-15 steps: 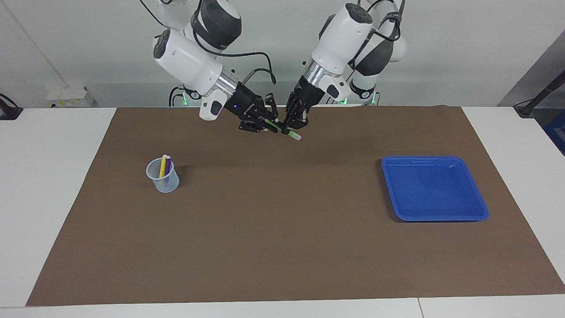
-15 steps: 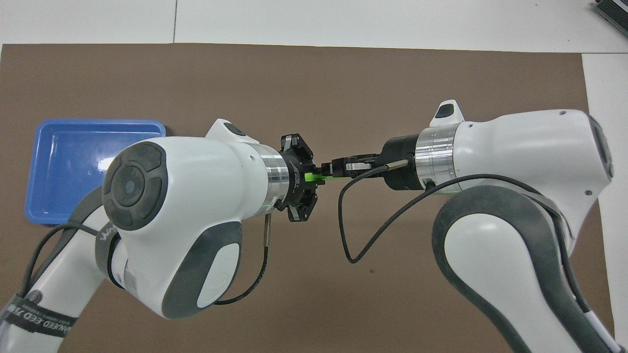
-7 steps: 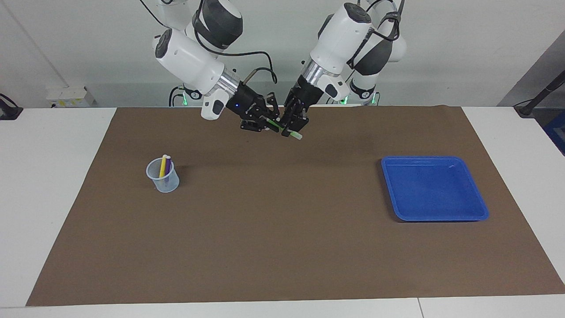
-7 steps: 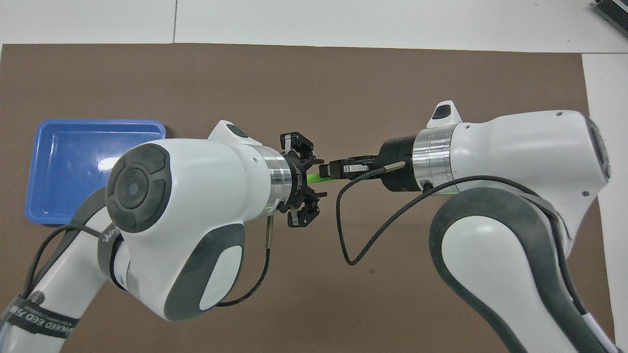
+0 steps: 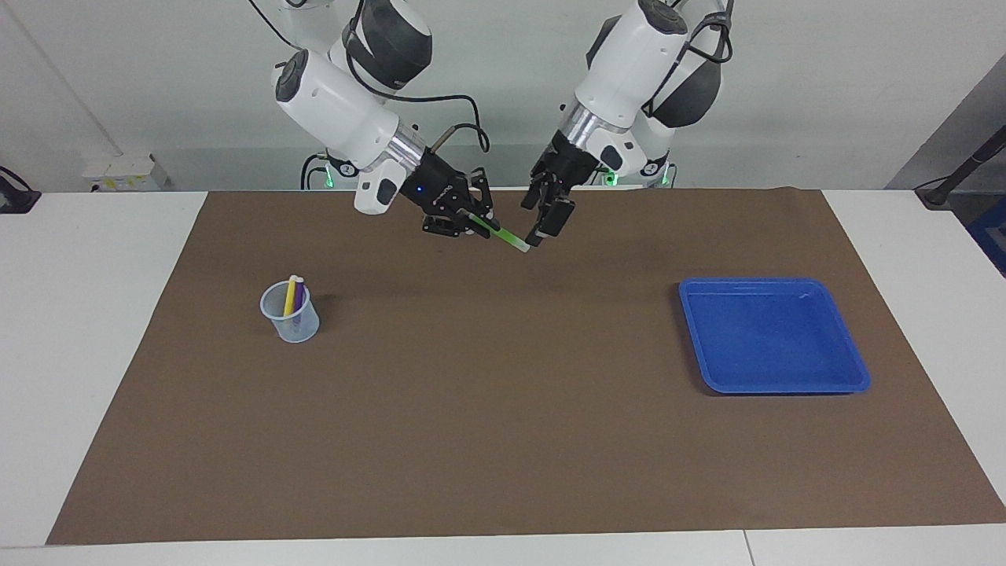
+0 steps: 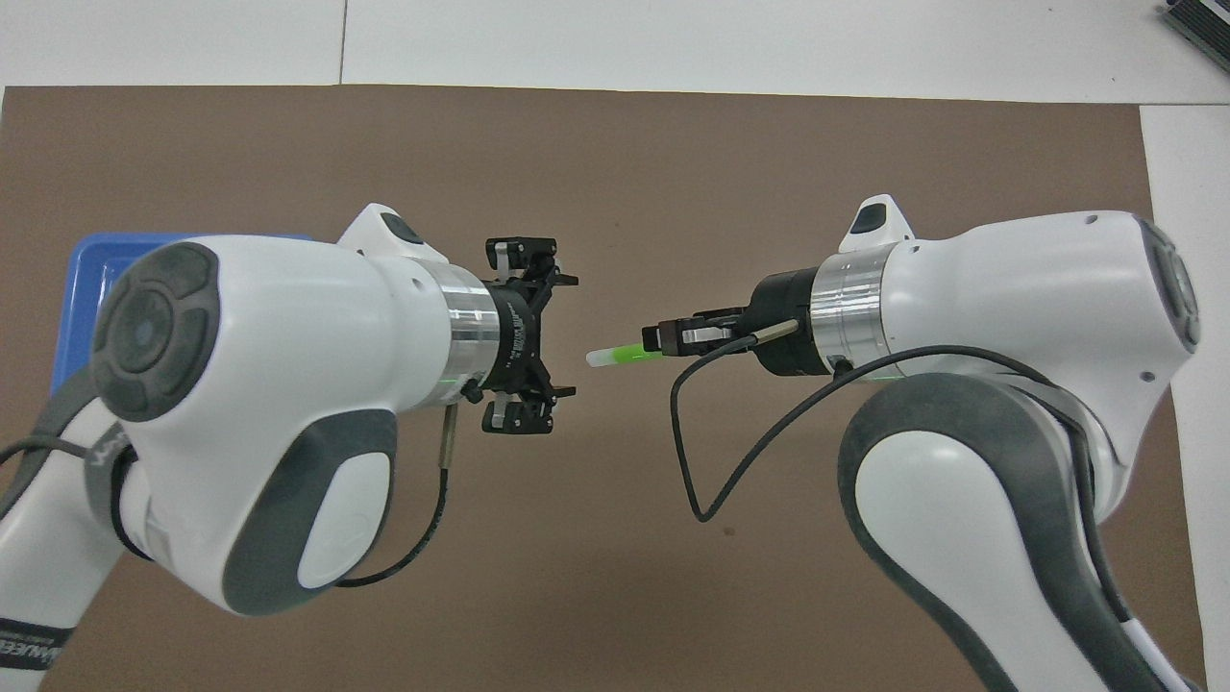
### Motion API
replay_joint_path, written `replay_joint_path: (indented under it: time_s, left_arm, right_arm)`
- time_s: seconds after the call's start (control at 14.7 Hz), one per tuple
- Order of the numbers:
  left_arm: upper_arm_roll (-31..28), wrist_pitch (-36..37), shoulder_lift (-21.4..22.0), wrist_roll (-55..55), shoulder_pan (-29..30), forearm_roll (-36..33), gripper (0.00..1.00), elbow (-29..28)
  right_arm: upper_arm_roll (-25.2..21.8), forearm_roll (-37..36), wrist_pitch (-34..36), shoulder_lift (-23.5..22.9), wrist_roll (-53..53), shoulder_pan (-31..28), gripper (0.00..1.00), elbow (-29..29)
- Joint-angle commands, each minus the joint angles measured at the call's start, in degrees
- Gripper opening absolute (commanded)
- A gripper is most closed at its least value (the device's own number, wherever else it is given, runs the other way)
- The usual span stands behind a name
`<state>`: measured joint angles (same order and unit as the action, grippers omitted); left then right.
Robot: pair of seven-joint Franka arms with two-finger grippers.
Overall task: Transfer and insert pens with both arms
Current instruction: 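Open the left gripper while the right gripper pulls the pen away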
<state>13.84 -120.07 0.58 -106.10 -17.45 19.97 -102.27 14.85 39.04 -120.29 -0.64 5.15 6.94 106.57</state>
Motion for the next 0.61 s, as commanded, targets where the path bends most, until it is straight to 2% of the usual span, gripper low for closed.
replay_joint_path:
  time_s: [0.0,0.34,0.54]
  left_arm:
    - [-0.04,6.06,2.84,9.91,6.79,0.25,1.0,-0.38]
    - [-0.21,15.99,4.51,32.75,21.54,0.16,1.0,-0.38]
    - [-0.56,21.53,5.22,51.55,29.46,-1.24,1.0,-0.73]
  right_arm:
    - [0.18,-6.75,3.3,0.03,1.01,-2.54,0.0,-0.74]
    - [0.01,-20.65,7.69,0.46,1.01,-5.44,0.0,-1.45]
    - [-0.08,-29.16,9.89,0.9,0.92,-6.24,0.0,-1.97]
